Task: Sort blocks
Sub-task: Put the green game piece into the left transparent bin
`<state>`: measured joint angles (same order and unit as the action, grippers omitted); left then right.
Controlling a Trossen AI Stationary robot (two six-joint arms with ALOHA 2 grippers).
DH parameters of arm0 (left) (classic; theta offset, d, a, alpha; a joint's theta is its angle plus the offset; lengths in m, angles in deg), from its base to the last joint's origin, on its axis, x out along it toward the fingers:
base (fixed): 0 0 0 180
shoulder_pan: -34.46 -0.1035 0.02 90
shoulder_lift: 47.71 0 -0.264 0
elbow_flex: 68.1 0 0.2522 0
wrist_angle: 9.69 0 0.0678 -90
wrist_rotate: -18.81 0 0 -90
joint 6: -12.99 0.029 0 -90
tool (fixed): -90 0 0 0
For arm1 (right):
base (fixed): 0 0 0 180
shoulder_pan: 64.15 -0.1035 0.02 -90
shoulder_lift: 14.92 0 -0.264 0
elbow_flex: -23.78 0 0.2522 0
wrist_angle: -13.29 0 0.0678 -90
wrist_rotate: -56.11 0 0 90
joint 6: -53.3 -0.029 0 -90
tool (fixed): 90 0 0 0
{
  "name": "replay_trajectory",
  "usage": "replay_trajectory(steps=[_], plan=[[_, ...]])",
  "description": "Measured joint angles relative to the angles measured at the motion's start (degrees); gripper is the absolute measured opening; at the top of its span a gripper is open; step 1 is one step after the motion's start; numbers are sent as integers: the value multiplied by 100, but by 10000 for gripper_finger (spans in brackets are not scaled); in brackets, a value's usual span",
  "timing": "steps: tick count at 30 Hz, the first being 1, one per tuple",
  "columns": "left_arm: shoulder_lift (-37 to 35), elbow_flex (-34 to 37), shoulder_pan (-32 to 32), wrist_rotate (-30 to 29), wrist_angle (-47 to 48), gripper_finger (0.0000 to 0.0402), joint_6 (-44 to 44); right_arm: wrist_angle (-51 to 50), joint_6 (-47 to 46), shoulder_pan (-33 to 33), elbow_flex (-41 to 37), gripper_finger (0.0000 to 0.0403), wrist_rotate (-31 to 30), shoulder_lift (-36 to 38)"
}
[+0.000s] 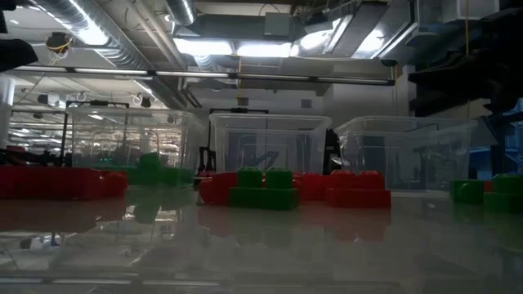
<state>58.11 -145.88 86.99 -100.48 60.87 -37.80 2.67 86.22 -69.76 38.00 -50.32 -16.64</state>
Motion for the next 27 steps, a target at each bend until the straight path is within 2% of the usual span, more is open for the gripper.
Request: replay_trajectory(steps=[5, 10, 18, 27], plan=[[-57, -221, -191, 34, 540, 15, -68, -2, 1, 0, -1, 19, 0, -1], [-496, -336, -449, -171, 717, 10, 276, -2, 1, 0, 0, 19, 1, -1], [-1725, -342, -1063, -1148, 727, 16, 971, -4, -1, 0, -1, 19, 2, -1], [-3170, -347, -2174, -2177, 724, 16, 2441, -4, -1, 0, -1, 19, 1, -1]])
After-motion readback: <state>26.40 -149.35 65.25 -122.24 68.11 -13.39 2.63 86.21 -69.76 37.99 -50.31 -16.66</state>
